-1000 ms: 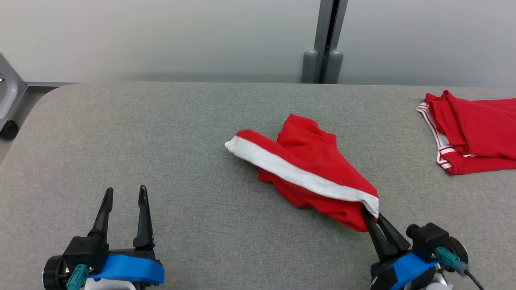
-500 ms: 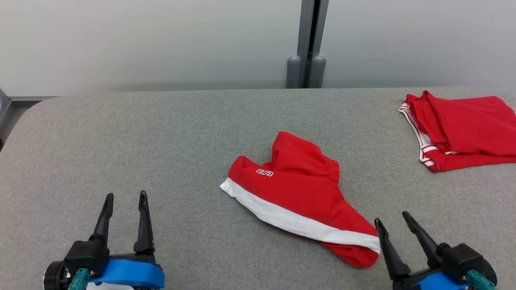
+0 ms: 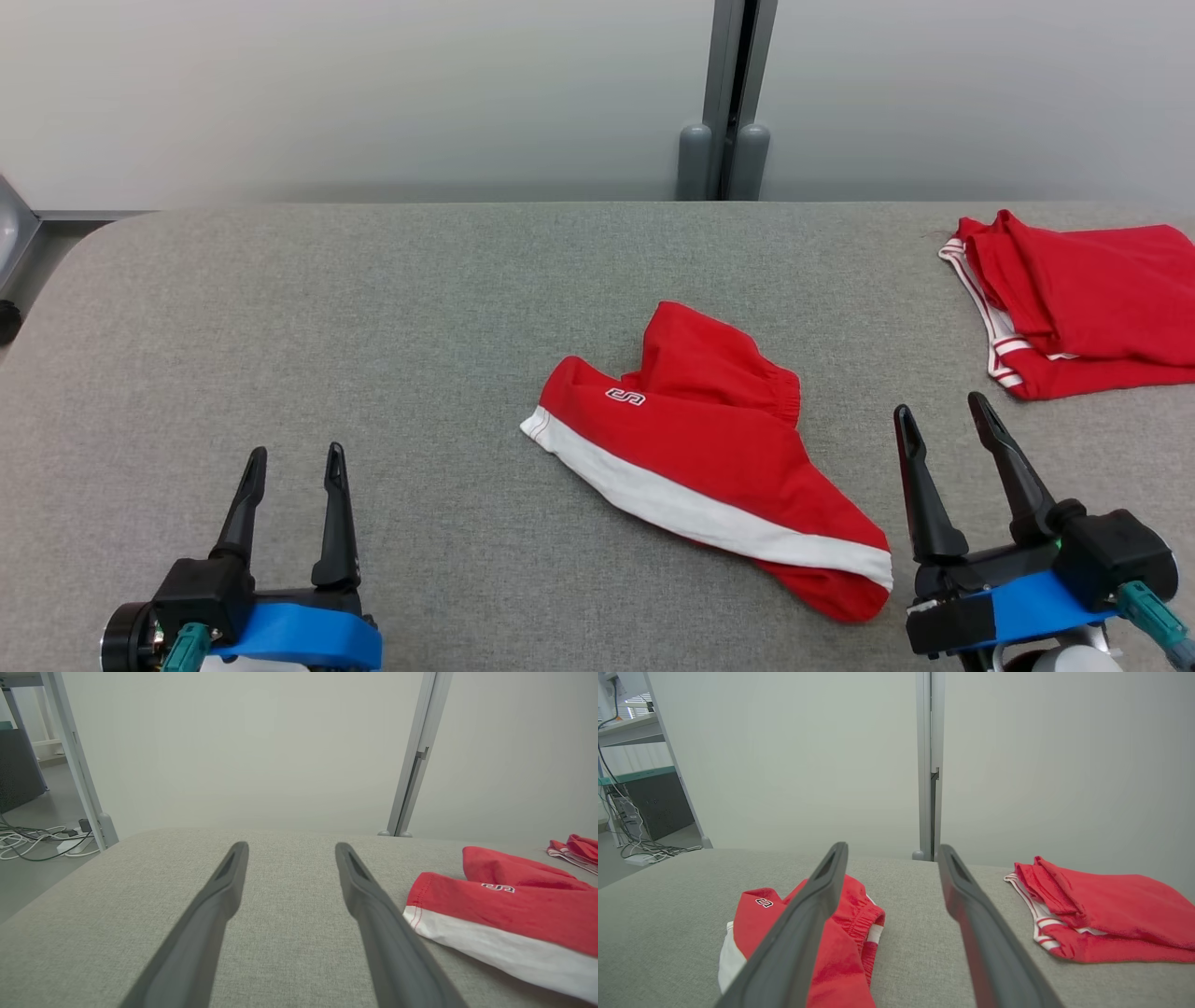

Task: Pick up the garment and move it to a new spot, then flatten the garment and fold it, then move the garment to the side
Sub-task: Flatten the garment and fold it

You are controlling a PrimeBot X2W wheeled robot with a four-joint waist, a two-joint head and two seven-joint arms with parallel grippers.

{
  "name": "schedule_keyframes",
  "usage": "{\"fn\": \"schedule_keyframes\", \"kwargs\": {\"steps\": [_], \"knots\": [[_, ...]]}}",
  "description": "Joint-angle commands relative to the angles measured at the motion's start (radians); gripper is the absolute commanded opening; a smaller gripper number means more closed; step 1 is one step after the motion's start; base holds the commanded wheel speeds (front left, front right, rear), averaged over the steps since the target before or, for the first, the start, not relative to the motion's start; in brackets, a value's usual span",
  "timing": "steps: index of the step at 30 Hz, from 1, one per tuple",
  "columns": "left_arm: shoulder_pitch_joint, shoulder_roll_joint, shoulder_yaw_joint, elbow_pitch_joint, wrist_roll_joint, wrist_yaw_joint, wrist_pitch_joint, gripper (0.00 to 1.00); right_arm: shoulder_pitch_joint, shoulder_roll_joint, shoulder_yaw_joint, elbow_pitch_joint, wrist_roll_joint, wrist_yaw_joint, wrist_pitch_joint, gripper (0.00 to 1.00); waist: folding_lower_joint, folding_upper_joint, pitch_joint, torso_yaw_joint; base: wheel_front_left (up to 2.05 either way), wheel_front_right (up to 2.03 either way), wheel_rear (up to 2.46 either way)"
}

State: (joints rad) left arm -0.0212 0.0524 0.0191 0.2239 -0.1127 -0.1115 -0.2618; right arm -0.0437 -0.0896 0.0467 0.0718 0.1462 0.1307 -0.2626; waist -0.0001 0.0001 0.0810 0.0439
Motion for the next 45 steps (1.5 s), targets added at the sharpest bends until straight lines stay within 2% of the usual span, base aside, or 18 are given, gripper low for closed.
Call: {"fn": "schedule_keyframes", "kwargs": {"steps": [1,11,20,29,39,43,44,45], "knots": [[-0.008,0.000,0.002,-0.005,0.005,-0.004,-0.004,1.00,-0.017,0.007,-0.006,0.003,-0.010,0.000,-0.003,1.00,0.0001,-0.0001,0.003,0.001,0.00,0.00,0.00],[-0.114,0.030,-0.057,0.029,0.021,-0.014,-0.004,1.00,-0.068,0.033,0.000,0.020,-0.026,0.000,-0.003,1.00,0.0001,-0.0001,0.059,-0.041,0.00,0.00,0.00],[-0.342,0.094,-0.226,0.181,-0.040,-0.019,0.046,1.00,-0.113,0.037,0.002,0.024,-0.024,0.000,-0.003,1.00,0.0001,-0.0001,0.121,-0.104,0.00,0.00,0.00],[-0.438,0.154,-0.373,0.377,-0.142,-0.019,0.103,1.00,-0.127,0.039,-0.026,0.020,-0.021,0.000,-0.003,1.00,0.0001,-0.0001,0.163,-0.148,0.00,0.00,0.00],[-0.487,0.148,-0.534,0.562,-0.213,-0.019,0.137,1.00,-0.142,0.039,-0.029,0.015,-0.017,0.000,-0.003,1.00,0.0001,-0.0001,0.191,-0.153,0.00,0.00,0.00],[-0.512,0.149,-0.600,0.611,-0.240,-0.019,0.119,1.00,-0.148,0.039,-0.034,0.013,-0.018,0.000,-0.003,1.00,0.0001,-0.0001,0.192,-0.155,0.00,0.00,0.00],[-0.519,0.148,-0.612,0.622,-0.249,-0.019,0.114,0.96,-0.148,0.039,-0.034,0.014,-0.018,0.000,-0.003,1.00,0.0001,-0.0001,0.190,-0.156,0.00,0.00,0.00],[-0.526,0.146,-0.621,0.632,-0.257,-0.019,0.108,0.79,-0.148,0.039,-0.034,0.014,-0.018,0.000,-0.003,1.00,0.0001,-0.0001,0.188,-0.156,0.00,0.00,0.00]]}}
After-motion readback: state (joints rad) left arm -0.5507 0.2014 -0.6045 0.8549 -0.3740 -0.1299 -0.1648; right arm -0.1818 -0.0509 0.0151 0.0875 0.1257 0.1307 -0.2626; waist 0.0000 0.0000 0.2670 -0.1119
